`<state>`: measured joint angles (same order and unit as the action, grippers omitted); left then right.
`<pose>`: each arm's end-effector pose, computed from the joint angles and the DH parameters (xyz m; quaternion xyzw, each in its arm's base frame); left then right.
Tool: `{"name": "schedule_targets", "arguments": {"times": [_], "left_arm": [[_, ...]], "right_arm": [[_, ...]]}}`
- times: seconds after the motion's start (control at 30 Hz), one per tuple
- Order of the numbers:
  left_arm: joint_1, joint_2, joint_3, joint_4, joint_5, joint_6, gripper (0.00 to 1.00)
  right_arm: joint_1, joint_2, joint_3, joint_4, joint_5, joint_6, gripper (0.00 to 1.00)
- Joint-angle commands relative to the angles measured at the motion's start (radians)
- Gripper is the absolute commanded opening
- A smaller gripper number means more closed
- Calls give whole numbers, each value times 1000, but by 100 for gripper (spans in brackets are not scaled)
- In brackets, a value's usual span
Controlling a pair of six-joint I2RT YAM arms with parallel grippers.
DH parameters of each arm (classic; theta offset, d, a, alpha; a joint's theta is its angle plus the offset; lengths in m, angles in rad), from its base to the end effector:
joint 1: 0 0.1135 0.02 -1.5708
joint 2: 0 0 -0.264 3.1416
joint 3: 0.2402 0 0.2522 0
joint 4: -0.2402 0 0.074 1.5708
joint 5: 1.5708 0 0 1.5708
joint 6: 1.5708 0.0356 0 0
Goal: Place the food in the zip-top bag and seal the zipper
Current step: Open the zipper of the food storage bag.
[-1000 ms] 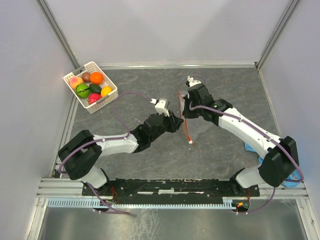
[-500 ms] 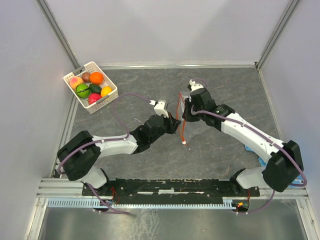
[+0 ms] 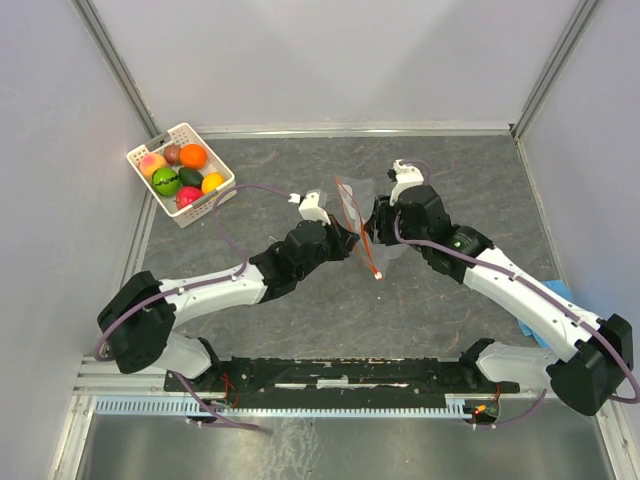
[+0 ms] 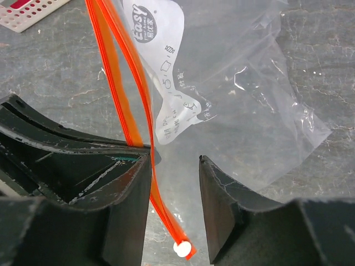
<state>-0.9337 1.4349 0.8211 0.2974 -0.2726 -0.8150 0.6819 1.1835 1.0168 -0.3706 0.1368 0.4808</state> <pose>0.1992 -0.2531 0.2493 -0.0320 0.8055 -0.3755 0.4574 0.2093 0.1637 0.3205 -0.0535 0.8664 0.2210 0.4446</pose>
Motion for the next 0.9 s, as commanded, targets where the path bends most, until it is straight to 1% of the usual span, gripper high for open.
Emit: {"name": "schedule_targets", "arguments": {"times": [0.0,0.2,0.3,0.47,0.53,0.63,0.77,0.87], "left_arm": [[-4,-62,35,-15,-47,-53,3],[-5,-60,55,-38,-47,-49,3],[-5,-56,56,-37,-40,-56,3],[-5,-60,53,-36,-29,-53,3],[-4,-61,47,-37,-28,-48,3],[-5,-69,35,-42,-33,-40,3],[-5,-79,40,-95,-66,-13,3],[-5,-90,49,-154,-106,9,3]], "right_arm": [[19,-3,10,80,12,-23,49],[38,1,-10,125,-60,-34,52],[45,12,-25,130,-36,-31,52],[47,26,-76,161,72,-39,41],[48,31,-84,165,93,-42,33],[47,22,-78,156,123,-57,17],[47,11,-43,96,239,-112,3],[47,6,2,24,337,-160,2]]}}
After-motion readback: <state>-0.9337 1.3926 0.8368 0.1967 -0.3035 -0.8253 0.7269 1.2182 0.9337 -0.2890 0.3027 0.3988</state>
